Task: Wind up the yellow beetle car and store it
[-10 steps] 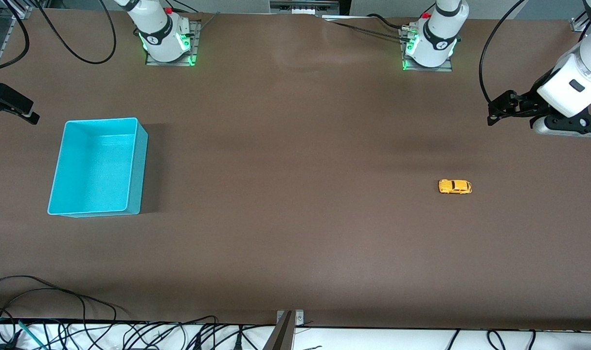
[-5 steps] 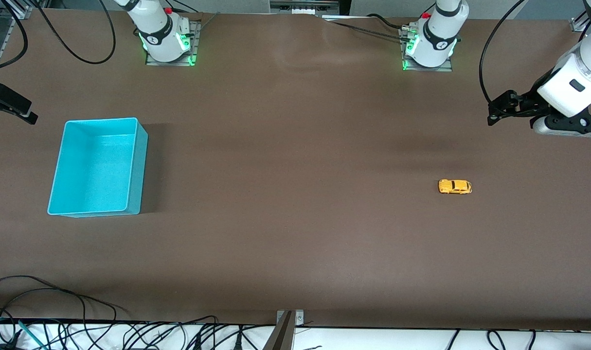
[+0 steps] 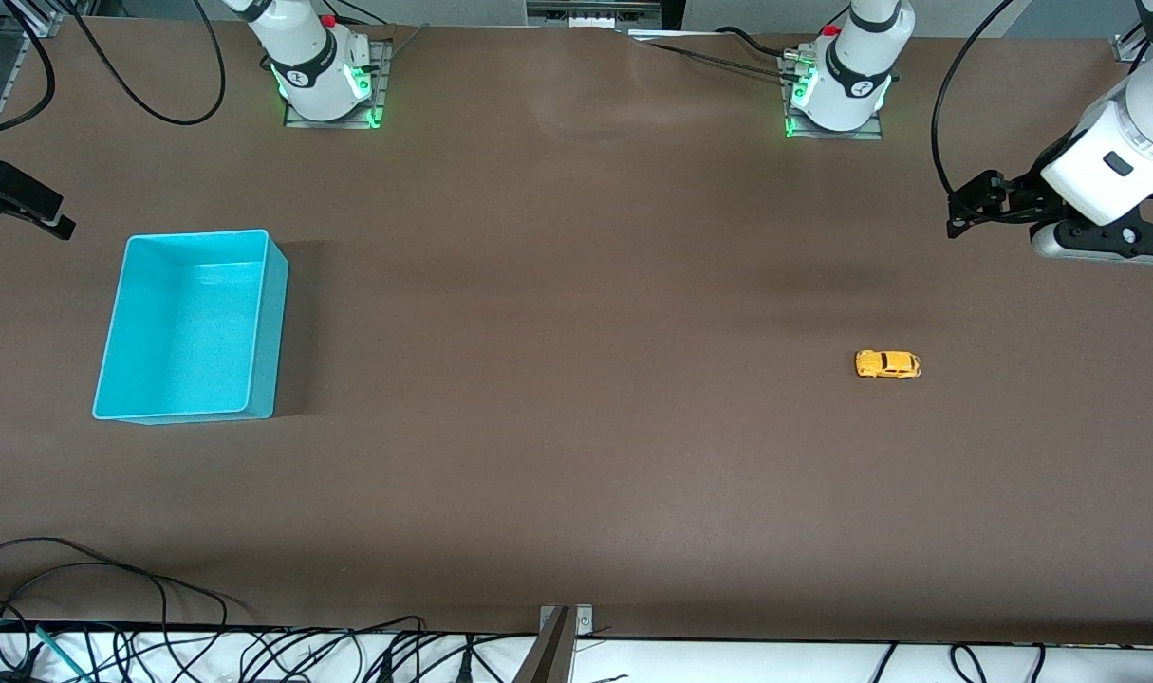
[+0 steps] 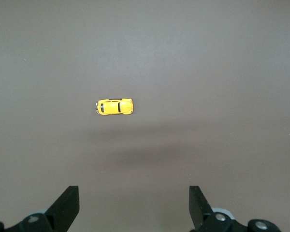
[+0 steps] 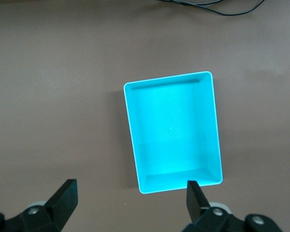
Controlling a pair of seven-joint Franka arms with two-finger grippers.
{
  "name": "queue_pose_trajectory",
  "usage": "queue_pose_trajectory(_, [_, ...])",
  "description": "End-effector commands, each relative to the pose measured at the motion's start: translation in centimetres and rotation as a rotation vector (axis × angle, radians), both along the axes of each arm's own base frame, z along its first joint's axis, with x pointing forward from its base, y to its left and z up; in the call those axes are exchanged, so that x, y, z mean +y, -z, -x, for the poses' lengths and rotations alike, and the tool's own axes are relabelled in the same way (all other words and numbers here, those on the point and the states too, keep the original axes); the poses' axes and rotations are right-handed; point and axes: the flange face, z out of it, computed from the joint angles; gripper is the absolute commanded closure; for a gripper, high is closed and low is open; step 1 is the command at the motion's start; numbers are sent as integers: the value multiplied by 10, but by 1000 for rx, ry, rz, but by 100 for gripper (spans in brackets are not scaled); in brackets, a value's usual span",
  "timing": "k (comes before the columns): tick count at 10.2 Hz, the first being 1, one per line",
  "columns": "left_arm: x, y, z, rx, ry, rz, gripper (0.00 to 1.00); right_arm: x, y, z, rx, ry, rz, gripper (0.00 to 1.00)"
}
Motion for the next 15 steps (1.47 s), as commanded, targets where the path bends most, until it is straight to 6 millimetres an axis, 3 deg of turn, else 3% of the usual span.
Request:
queue_pose_trajectory(1, [-1, -12, 3, 1, -2, 16, 0, -1, -5, 5, 3, 0, 1, 0])
queue_pose_trajectory(12, [-1, -2, 1, 35, 3, 9, 0, 0, -5, 4, 2, 0, 7, 0])
queue_pose_trajectory(15, [9, 20, -14, 65, -15, 14, 0, 0, -5, 2, -7, 0, 7, 0])
